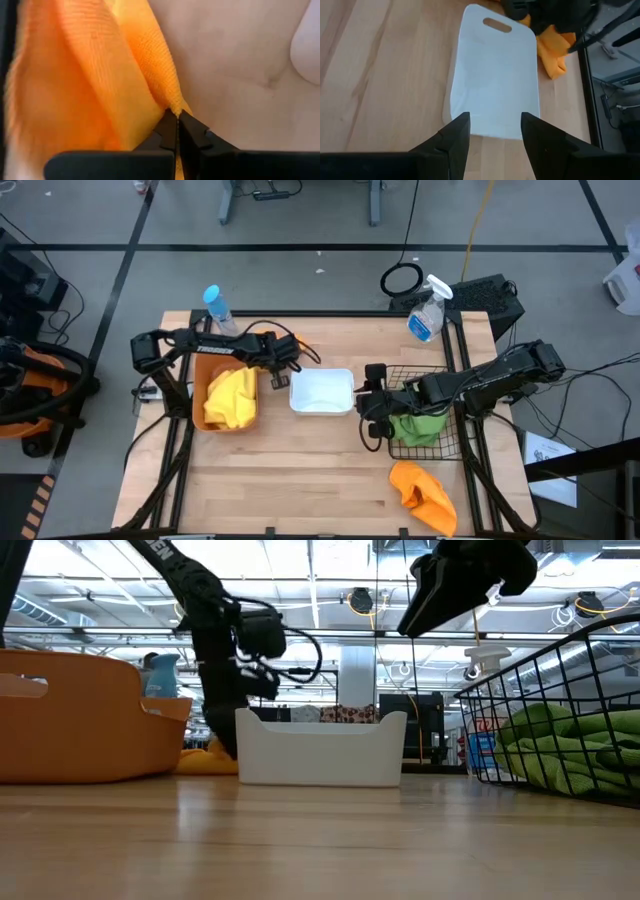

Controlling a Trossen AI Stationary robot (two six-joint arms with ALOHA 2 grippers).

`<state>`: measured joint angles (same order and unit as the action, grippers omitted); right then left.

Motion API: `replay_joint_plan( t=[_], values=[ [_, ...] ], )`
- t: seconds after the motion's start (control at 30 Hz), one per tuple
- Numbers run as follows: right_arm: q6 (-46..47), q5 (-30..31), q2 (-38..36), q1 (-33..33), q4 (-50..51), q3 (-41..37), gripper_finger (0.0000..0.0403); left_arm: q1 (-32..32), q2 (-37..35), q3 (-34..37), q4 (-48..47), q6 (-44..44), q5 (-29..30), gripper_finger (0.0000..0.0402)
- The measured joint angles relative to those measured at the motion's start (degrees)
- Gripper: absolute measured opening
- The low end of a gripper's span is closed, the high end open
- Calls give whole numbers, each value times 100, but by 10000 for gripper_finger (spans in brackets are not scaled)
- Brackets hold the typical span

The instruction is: Sort microfiber towel by color & place in baskets

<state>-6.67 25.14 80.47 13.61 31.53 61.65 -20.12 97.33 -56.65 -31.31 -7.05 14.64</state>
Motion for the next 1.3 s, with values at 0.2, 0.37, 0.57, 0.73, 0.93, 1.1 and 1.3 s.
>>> replay_joint_plan(
  t=[0.2,0.37,0.57,0.73,0.93,1.1,1.3],
  values=[
    [10,1,0,0,-13,0,168,47,-620,-491,-278,213,261,5],
    [16,1,0,0,-53,0,168,168,-1313,-879,-407,177,355,5],
    [32,-1,0,0,-273,-4,168,273,-1994,-1143,-722,181,753,4],
    [-208,22,2,-11,-1177,-335,168,269,-2442,-1255,-619,177,733,4],
    [-346,42,7,-93,-2788,-712,171,397,-2821,-1455,-202,219,-106,4],
    [-666,58,4,-193,-3916,-715,192,686,-2847,-1525,1,220,-544,3],
    [-1278,397,4,-195,-4684,-713,256,1163,-2821,-1531,243,250,-565,3]
  ],
)
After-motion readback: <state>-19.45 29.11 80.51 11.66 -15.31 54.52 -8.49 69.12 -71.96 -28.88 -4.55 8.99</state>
